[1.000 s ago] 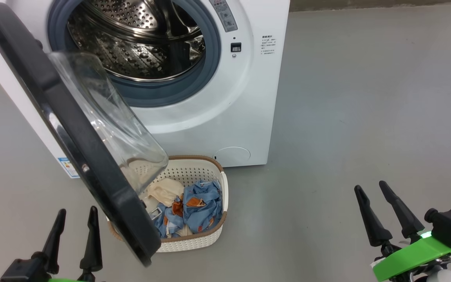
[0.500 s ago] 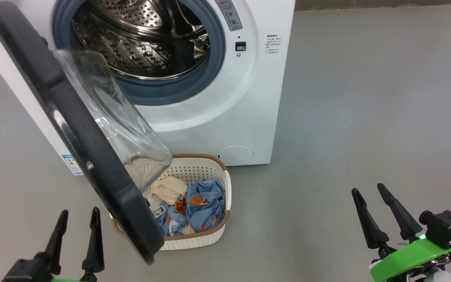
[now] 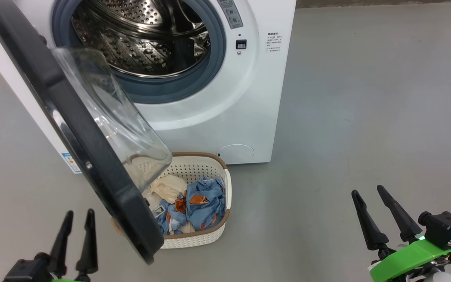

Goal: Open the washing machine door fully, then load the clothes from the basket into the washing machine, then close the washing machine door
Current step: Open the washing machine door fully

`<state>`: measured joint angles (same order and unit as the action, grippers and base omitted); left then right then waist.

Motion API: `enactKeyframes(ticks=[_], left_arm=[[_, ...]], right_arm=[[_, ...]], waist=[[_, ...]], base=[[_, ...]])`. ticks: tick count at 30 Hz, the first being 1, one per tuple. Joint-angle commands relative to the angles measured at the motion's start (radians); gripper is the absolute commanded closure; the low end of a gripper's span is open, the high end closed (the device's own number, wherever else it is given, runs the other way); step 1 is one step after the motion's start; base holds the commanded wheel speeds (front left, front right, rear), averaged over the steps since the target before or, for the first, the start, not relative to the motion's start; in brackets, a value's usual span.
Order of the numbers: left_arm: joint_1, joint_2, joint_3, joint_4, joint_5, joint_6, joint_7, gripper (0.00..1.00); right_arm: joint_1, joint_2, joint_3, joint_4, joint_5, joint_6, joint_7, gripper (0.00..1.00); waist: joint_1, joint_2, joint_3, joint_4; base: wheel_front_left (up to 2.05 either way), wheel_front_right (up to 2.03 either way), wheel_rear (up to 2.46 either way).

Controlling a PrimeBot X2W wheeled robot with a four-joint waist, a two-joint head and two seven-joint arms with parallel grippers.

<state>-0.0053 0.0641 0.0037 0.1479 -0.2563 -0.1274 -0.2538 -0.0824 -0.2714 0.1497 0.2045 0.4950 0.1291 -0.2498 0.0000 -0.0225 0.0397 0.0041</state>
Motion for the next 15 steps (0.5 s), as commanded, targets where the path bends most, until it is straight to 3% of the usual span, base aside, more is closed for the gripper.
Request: enactKeyframes(ticks=[1,9,15], left_arm=[[-0.036,0.018,0.034,-0.018,0.009,-0.002,-0.008,1.00],[-0.045,0.019,0.059,-0.030,0.004,0.001,-0.008,1.00],[-0.052,0.017,0.094,-0.127,0.017,0.013,-0.008,1.00]], right_arm=[[-0.024,-0.009,0.020,-0.020,-0.005,0.002,-0.012,0.00],[-0.025,-0.014,0.022,-0.014,0.003,0.002,-0.012,0.00],[-0.025,-0.016,0.026,-0.009,0.006,0.002,-0.012,0.00]], waist=[[0.0000,0.0000,0.000,0.000],[0.0000,0.0000,0.004,0.005],[0.0000,0.0000,0.002,0.014]], base=[[0.00,0.00,0.00],[0.00,0.00,0.00],[0.00,0.00,0.00]])
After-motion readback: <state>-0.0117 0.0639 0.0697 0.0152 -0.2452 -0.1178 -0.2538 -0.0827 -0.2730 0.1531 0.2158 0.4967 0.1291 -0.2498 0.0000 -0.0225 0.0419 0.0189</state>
